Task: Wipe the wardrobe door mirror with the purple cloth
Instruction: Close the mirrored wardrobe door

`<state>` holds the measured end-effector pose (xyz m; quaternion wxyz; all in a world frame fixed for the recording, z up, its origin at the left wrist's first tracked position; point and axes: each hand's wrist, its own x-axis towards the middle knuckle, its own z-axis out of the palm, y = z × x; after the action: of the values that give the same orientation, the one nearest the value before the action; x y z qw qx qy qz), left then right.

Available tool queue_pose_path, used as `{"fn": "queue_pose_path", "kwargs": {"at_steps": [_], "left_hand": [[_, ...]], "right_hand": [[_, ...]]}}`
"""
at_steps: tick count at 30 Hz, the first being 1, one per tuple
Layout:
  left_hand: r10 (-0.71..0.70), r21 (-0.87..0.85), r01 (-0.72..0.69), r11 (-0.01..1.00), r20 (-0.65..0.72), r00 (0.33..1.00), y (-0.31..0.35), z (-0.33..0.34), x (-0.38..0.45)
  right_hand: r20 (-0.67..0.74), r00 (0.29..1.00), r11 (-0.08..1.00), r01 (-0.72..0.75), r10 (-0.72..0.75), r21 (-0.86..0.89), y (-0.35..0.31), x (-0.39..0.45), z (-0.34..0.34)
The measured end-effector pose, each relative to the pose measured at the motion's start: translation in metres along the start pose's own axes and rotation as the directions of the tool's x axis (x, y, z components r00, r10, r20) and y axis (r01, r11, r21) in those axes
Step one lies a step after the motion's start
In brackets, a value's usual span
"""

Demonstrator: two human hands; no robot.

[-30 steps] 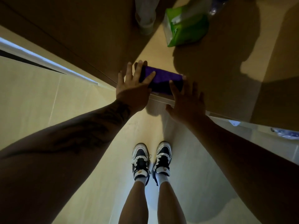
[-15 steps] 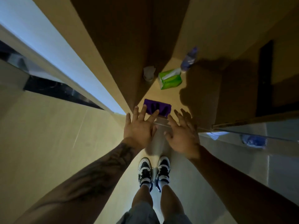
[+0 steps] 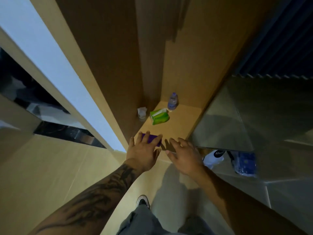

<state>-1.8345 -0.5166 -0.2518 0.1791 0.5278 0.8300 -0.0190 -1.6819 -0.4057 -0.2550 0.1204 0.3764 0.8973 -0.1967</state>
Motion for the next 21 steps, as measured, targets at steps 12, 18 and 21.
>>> {"fn": "queue_pose_path", "kwargs": {"at_steps": [12,18,21], "left_hand": [[-0.074,0.024,0.075,0.997,-0.065,0.995,0.142,-0.011,-0.056],[-0.029,0.034,0.037,0.999,-0.202,0.979,0.195,-0.037,-0.062],[-0.005,0.045,0.016,0.999,-0.235,0.972,0.216,-0.052,-0.064]], "right_hand": [[-0.052,0.990,0.990,0.136,-0.133,0.050,0.117,-0.076,-0.041],[-0.151,0.981,0.990,0.131,-0.123,0.045,0.160,-0.106,-0.074],[-0.176,0.974,0.984,0.158,-0.141,0.087,0.175,-0.118,-0.090]]}}
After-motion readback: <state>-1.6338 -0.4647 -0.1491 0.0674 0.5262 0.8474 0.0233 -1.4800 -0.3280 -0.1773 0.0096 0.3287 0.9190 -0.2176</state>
